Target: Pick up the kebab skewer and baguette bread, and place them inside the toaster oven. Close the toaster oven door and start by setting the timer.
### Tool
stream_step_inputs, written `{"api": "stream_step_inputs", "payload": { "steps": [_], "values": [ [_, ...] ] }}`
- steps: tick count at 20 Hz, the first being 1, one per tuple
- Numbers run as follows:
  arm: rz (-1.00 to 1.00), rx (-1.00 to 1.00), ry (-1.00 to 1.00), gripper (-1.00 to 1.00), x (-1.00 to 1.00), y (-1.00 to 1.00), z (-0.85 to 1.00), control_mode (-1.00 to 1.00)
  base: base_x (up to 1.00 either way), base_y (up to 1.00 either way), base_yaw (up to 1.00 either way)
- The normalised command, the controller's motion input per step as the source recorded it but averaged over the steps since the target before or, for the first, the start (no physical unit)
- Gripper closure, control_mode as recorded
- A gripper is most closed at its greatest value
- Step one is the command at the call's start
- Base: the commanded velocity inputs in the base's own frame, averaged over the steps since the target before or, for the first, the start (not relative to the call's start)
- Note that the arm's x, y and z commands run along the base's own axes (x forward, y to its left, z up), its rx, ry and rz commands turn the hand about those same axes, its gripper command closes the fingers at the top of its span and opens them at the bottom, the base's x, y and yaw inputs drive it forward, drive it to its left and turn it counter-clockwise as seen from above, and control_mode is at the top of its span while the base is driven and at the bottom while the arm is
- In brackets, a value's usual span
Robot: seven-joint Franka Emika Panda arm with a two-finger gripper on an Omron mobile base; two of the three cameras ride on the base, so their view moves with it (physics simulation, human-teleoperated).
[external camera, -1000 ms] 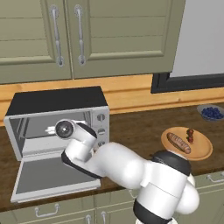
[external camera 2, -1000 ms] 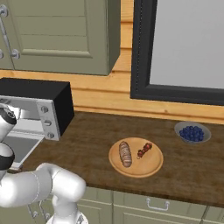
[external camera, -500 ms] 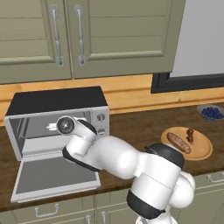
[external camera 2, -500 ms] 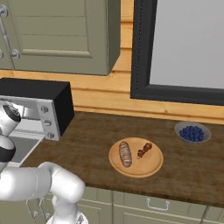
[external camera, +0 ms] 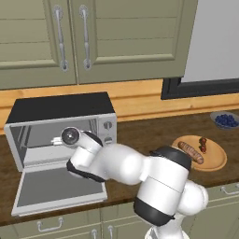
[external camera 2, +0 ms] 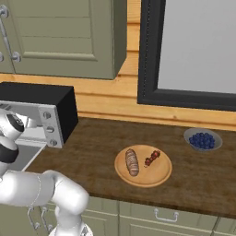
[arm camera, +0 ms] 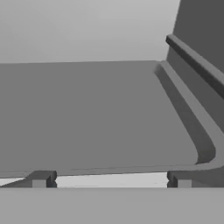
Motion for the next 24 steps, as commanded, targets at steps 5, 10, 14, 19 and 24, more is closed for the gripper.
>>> {"api": "stream_step_inputs", "payload": {
  "steps": [5, 10, 14, 19, 24],
  "values": [
    [0.0, 0.0, 0.1, -1.0, 0.0, 0.0, -0.3, -1.0, 0.0, 0.0, 0.0],
    [0.0, 0.0, -0.17, -1.0, 0.0, 0.0, 0.08, -1.0, 0.0, 0.0, 0.0],
    [0.0, 0.0, -0.24, -1.0, 0.0, 0.0, 0.31, -1.0, 0.0, 0.0, 0.0],
    [0.0, 0.03, -0.21, -1.0, 0.05, 0.01, 0.56, -1.0, 0.0, 0.0, 0.0],
    [0.0, 0.04, -0.11, -1.0, 0.26, 0.02, 0.46, -1.0, 0.0, 0.0, 0.0]
  ]
}}
